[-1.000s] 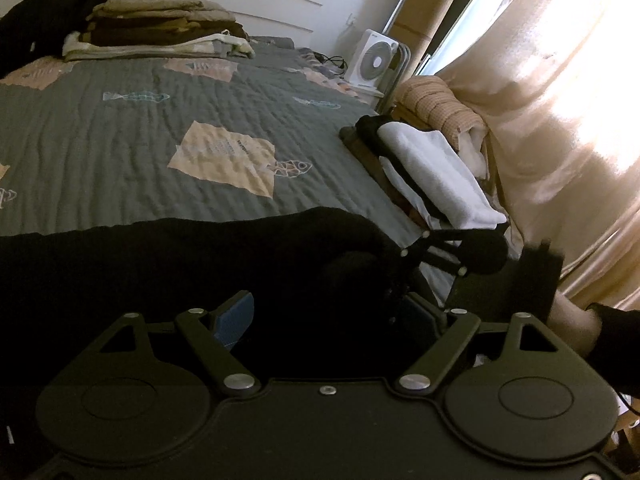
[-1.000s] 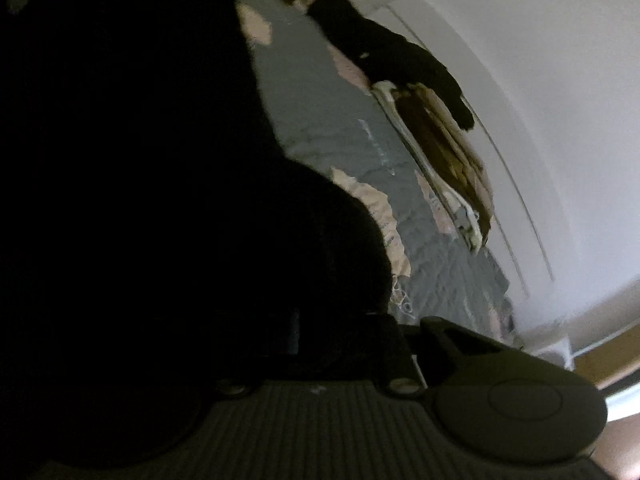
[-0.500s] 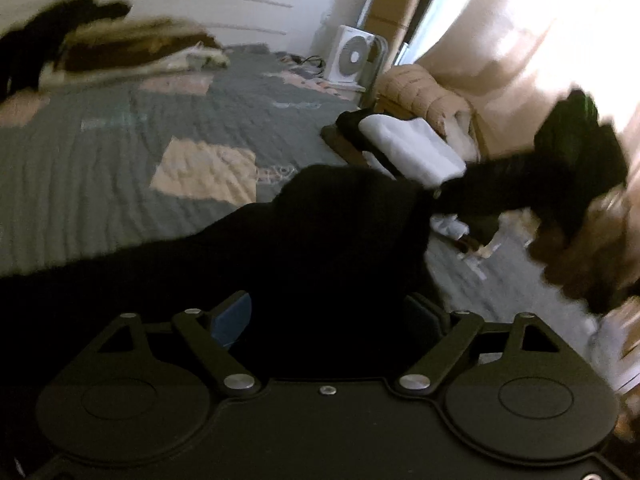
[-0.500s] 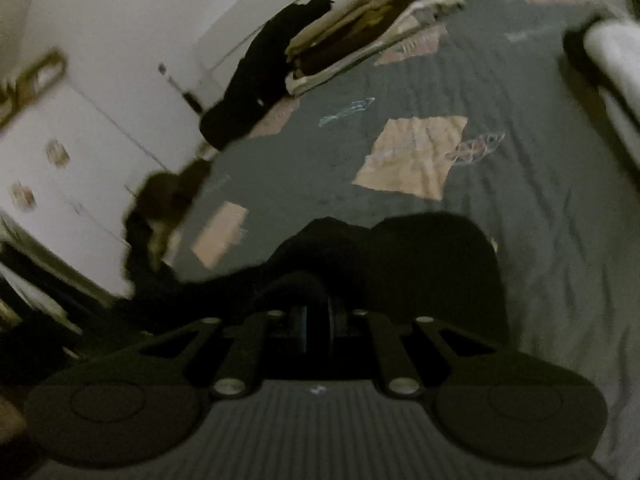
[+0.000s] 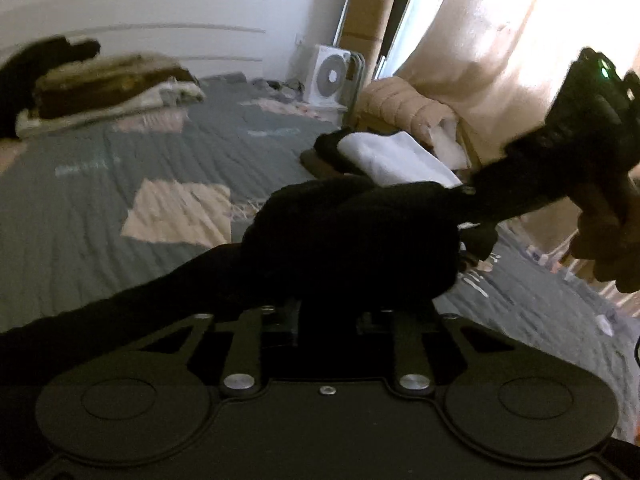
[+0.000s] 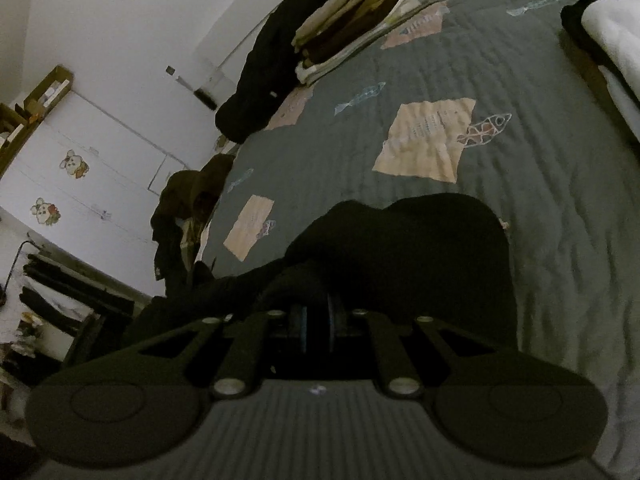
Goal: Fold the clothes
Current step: 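Press the folded jacket flat with the right tool while the left tool holds it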
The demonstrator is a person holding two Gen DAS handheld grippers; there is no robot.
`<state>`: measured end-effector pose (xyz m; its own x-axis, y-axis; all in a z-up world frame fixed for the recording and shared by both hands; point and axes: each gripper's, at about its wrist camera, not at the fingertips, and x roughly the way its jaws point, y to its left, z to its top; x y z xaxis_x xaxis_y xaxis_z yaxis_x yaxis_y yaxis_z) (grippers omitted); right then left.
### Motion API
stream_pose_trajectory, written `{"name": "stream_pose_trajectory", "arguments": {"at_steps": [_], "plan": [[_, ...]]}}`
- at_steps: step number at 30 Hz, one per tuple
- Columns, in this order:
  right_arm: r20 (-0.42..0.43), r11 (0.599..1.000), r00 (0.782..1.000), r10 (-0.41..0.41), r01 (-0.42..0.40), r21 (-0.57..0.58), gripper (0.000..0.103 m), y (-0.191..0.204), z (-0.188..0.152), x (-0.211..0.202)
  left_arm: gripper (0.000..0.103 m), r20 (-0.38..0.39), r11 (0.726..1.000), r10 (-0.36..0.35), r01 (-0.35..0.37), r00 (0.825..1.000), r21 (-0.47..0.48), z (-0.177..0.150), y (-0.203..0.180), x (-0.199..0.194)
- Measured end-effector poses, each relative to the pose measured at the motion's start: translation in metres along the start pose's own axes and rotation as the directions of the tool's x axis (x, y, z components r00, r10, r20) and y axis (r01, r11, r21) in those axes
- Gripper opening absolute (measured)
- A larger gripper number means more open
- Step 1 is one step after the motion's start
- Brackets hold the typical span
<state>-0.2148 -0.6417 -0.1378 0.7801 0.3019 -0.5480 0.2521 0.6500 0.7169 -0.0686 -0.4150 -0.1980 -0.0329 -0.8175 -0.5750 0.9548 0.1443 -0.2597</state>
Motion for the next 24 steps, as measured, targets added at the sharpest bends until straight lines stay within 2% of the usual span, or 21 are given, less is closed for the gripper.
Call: {"name": "stream_pose_trajectory", "arguments": {"at_steps": [1, 2, 3, 5, 8, 10, 13, 14, 17, 20, 22, 24], "plan": [[-0.008, 1.000, 1.000, 0.012, -0.011, 0.007, 0.010, -0.001, -0.001, 0.000, 0.017, -0.006, 0.992, -0.085, 0.084, 0.996, -0.099, 0.002, 0.013, 0.001], [-0.012, 0.999, 1.000, 0.027, -0.027, 0.018, 0.010, -0.002, -0.002, 0.002, 0.017, -0.004, 0.966, -0.169, 0.165, 0.986, -0.198, 0.004, 0.026, 0.001], [-0.011, 0.998, 0.999, 0.047, -0.046, 0.035, 0.010, -0.005, -0.002, 0.003, 0.017, 0.016, 0.921, -0.257, 0.250, 0.966, -0.299, 0.005, 0.040, 0.002], [-0.003, 0.989, 0.992, 0.122, -0.122, 0.082, 0.010, -0.014, 0.000, 0.002, 0.017, 0.134, 0.757, -0.426, 0.434, 0.895, -0.489, -0.003, 0.069, 0.003], [0.009, 0.969, 0.975, 0.223, -0.223, 0.106, 0.012, -0.020, 0.007, 0.000, 0.017, 0.280, 0.575, -0.533, 0.585, 0.798, -0.572, -0.013, 0.090, 0.003], [0.011, 0.959, 0.965, 0.264, -0.264, 0.100, 0.013, -0.021, 0.012, -0.001, 0.017, 0.328, 0.508, -0.580, 0.646, 0.745, -0.569, -0.017, 0.093, 0.003], [0.001, 0.964, 0.966, 0.259, -0.258, 0.061, 0.015, -0.018, 0.017, 0.001, 0.017, 0.376, 0.436, -0.611, 0.693, 0.697, -0.575, -0.026, 0.092, 0.004], [-0.011, 0.970, 0.970, 0.241, -0.240, 0.042, 0.016, -0.016, 0.018, 0.002, 0.017, 0.388, 0.426, -0.607, 0.696, 0.694, -0.578, -0.029, 0.093, 0.004], [-0.045, 0.985, 0.985, 0.169, -0.171, -0.030, 0.020, -0.009, 0.019, 0.003, 0.017, 0.376, 0.424, -0.575, 0.658, 0.726, -0.622, -0.034, 0.098, 0.010], [-0.035, 0.978, 0.999, -0.004, -0.003, -0.207, 0.033, 0.019, 0.013, -0.003, 0.017, 0.355, 0.419, -0.545, 0.613, 0.760, -0.669, -0.036, 0.102, 0.017], [0.011, 0.931, 0.992, -0.124, 0.120, -0.344, 0.045, 0.045, 0.004, -0.008, 0.017, 0.353, 0.414, -0.521, 0.592, 0.777, -0.691, -0.036, 0.104, 0.020], [0.114, 0.824, 0.967, -0.226, 0.252, -0.507, 0.067, 0.073, -0.013, -0.014, 0.017, 0.351, 0.407, -0.499, 0.572, 0.793, -0.712, -0.035, 0.107, 0.025]]}}
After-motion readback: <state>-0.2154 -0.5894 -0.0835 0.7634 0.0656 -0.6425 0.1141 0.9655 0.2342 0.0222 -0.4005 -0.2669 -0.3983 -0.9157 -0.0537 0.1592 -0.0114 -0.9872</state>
